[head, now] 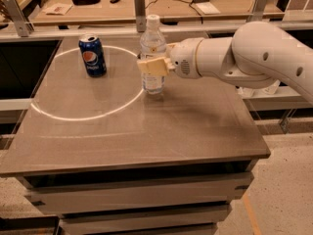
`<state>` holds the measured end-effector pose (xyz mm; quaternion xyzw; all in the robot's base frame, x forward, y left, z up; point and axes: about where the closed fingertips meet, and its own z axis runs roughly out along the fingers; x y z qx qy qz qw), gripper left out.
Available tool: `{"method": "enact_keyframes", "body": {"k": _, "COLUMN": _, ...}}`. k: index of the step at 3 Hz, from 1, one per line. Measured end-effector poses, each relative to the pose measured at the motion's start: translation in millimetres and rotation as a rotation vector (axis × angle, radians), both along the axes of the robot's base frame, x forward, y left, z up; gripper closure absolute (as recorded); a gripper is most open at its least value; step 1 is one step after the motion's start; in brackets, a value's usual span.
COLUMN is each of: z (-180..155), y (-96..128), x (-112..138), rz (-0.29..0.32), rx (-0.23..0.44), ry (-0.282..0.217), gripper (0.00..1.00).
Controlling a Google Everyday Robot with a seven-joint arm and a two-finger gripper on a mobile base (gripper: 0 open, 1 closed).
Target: Move blue plastic bottle near pepsi can
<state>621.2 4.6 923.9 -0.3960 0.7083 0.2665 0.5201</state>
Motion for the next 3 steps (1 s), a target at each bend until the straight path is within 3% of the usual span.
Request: {"method": "enact_keyframes", "body": {"k": 3, "z": 10, "y": 100, "x": 19, "rz": 0.193, "rx": 0.022, "ry": -0.033, "gripper": 1.0}}
